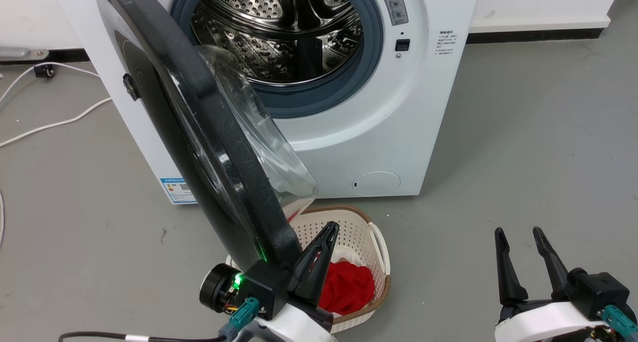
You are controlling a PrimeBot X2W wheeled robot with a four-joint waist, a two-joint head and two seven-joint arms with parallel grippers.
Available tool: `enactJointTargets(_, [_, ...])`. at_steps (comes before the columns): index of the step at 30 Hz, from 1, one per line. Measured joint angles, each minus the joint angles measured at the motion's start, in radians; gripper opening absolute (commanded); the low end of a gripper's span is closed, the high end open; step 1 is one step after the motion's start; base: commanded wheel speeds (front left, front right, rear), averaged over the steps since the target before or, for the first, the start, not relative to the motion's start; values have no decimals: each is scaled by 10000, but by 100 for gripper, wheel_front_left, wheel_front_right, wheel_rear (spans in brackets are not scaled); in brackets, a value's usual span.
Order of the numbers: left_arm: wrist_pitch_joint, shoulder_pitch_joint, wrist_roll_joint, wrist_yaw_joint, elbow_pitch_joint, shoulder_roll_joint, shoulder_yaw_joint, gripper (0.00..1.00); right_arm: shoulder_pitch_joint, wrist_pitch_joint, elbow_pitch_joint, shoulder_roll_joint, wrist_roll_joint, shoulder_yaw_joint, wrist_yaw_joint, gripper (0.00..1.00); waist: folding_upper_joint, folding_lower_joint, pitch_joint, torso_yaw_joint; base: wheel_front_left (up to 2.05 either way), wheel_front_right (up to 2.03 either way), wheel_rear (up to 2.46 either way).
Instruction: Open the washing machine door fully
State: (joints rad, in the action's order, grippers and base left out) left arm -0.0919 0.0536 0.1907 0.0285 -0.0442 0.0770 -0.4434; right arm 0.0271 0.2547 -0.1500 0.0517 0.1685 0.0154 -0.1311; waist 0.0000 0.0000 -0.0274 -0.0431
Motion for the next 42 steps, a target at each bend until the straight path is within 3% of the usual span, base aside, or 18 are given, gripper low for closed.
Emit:
enactJointTargets(7, [-4,-39,0,-161,-178,73,21,0,0,0,-48,0,77,-38,0,100,0,0,36,44,0,0,0])
enactJointTargets(20, [322,-1271,119,-917,-1584,487,504,0,105,-17,-58,-2,157,36,0,100,0,0,107,634,0,0,0])
enactJointTargets(42, [802,-2498,155,-1735,-2660,1258,1338,0,190,-148,8,-10,171,196,0,100,0,0,105,3449,0,0,0])
